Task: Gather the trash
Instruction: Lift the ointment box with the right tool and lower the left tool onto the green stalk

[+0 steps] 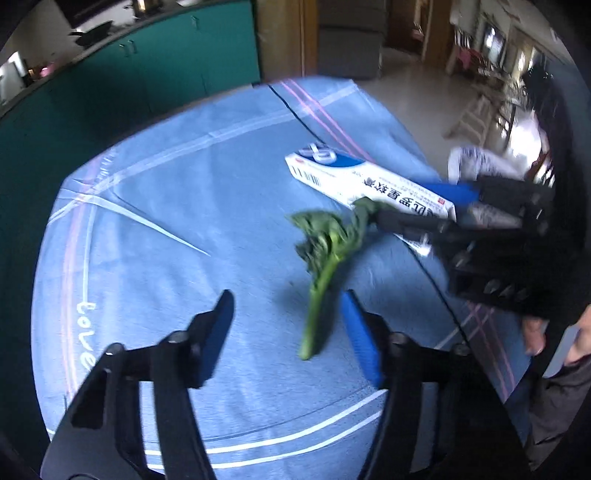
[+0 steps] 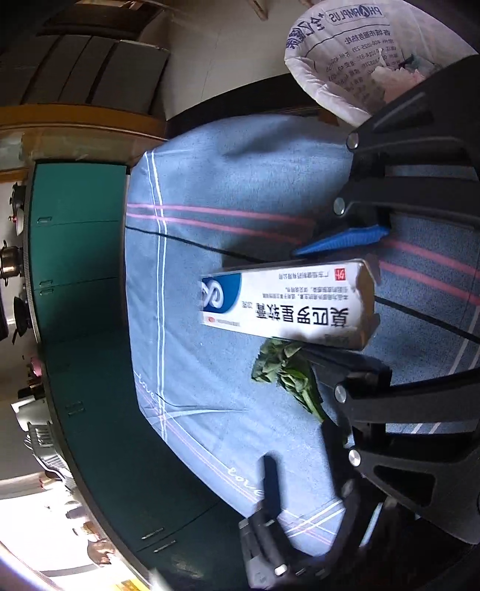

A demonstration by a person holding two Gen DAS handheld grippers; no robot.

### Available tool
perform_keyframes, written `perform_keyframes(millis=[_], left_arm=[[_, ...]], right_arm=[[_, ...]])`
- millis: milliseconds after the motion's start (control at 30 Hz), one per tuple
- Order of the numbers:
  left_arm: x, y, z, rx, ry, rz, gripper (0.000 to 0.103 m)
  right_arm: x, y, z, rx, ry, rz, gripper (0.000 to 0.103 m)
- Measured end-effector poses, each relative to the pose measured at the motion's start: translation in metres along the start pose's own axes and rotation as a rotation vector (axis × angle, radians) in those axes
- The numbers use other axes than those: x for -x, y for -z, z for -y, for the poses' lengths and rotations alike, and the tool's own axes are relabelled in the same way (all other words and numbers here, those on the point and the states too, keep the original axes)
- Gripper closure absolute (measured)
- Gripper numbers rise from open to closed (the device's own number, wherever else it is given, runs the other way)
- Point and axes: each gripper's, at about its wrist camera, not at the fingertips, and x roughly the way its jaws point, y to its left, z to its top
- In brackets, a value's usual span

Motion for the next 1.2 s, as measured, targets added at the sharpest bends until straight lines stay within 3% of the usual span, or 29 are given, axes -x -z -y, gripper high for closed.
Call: perform_keyframes(millis=[67,133,200,267,467,567,633,767,833,867,900,1133,1200], left_arm=[[-0.005,0.002,0.004,-0.016,-0.007,-0.016,0.054],[-0.008,0.003,0.006,-0.029,-0.003,-0.015,0.061],[-0.008,0.003,0.006,-0.034,0.005,-0.011,0.079],[-0.009,0.002,0.004,-0.031,0.021,-0.014,0.090],[0.008,0.000,-0.017,0.051,-0.004,0.041,0.091],[0.011,0.001,-0.037,0.126,-0.082,0.035,0.093],[0.010,0.003,-0.053,0.176,-0.096,0.016,0.093],[0.013,0.006,-0.067,0.220,-0.040,0.008,0.090],[0.015,0.005,-0.068,0.217,-0.046,0.014,0.072],[0.016,0.004,-0.068,0.213,-0.058,0.017,0.056],[0.015,0.003,-0.068,0.208,-0.069,0.019,0.050],[-0.007,-0.006,-0.062,0.195,-0.101,-0.022,0.050],[-0.012,-0.007,-0.061,0.188,-0.107,-0.028,0.055]], right_arm=[[0.007,-0.001,0.006,-0.029,0.003,0.027,0.035],[0.014,-0.002,0.011,-0.053,-0.001,0.049,0.034],[0.016,-0.003,0.014,-0.068,0.001,0.060,0.032],[0.016,-0.002,0.016,-0.076,0.008,0.060,0.029],[0.015,-0.001,0.017,-0.078,0.014,0.064,0.021],[0.013,-0.001,0.015,-0.072,0.039,0.065,0.021],[0.012,-0.002,0.017,-0.079,0.046,0.066,0.021],[0.008,-0.003,0.018,-0.090,0.035,0.057,0.021],[0.004,-0.004,0.016,-0.084,0.032,0.050,0.021],[0.002,-0.004,0.014,-0.080,0.029,0.046,0.021],[0.000,-0.004,0.012,-0.076,0.026,0.042,0.021],[-0.015,-0.004,0.010,-0.081,0.023,0.013,0.021],[-0.016,-0.005,0.009,-0.081,0.022,0.014,0.021]])
